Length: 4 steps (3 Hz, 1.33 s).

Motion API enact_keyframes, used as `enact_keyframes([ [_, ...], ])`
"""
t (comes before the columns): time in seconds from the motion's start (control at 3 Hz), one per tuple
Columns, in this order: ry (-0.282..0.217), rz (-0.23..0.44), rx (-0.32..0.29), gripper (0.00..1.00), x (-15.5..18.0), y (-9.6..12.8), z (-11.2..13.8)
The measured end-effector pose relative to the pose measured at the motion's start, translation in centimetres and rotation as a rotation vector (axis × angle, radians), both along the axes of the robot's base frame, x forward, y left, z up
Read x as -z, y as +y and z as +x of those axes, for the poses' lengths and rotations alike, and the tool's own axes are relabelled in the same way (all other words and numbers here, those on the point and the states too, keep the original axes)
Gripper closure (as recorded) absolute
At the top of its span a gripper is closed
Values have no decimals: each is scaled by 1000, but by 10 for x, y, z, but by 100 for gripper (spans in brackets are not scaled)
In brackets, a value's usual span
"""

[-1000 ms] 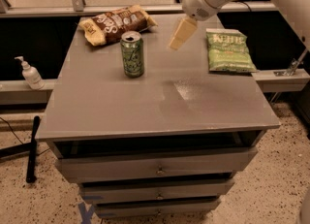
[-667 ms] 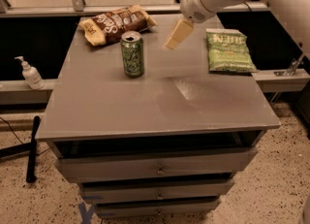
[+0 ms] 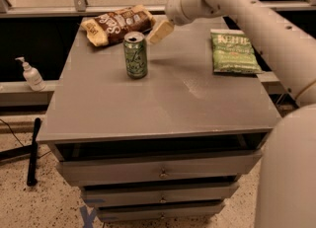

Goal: Pick brown chip bag

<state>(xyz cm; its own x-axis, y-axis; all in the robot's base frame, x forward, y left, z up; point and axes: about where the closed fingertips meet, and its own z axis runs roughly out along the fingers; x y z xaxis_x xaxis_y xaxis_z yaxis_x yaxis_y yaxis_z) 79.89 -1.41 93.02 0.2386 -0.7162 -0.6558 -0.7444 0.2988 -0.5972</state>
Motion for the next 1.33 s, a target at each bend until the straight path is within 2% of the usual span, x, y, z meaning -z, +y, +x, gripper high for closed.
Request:
enact_keyframes([
  [0.33,54,90,-14,0,16,21,33],
  [0.67,137,213,-26,0,31,37,52],
  [1.0,189,298,-26,0,38,48,66],
  [1.33,216,315,1,0,45,50,76],
])
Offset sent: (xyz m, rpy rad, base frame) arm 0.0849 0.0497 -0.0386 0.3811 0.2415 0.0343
